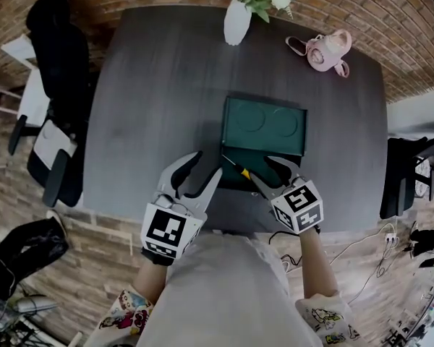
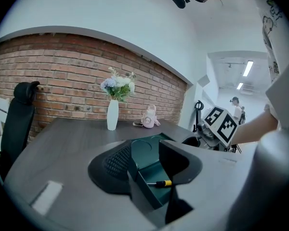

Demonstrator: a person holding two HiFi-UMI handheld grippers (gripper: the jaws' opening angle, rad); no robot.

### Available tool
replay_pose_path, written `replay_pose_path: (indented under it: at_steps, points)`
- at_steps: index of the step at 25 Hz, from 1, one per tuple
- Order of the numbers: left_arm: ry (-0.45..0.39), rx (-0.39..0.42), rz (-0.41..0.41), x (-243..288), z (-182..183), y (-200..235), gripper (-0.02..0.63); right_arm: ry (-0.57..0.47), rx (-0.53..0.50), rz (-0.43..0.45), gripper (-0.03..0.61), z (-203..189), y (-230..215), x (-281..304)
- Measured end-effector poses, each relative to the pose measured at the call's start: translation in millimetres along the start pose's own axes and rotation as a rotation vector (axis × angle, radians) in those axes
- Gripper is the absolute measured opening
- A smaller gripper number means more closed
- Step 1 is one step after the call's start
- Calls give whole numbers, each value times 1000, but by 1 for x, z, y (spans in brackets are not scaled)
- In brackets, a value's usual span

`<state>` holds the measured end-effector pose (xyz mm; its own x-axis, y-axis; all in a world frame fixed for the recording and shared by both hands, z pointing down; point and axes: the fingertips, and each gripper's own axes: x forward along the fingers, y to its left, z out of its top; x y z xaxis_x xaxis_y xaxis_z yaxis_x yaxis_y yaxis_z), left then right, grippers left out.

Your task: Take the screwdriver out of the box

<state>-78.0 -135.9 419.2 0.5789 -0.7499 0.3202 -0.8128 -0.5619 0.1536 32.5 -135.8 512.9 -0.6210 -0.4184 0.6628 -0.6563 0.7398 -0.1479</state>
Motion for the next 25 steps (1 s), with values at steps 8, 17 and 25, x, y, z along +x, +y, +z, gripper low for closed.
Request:
replay_pose_path:
  at_steps: [8,17,25]
  points:
    - [8,-16,8,-1,-7,2,179,161,-19,140,199,-26,15,32]
    - [22,-36,31,-9,-16,10,178,265,-45,196,199,-43,18,49]
    - [31,-43,34,-8,-21,15,178,356,-121,212,199,-56,20,64]
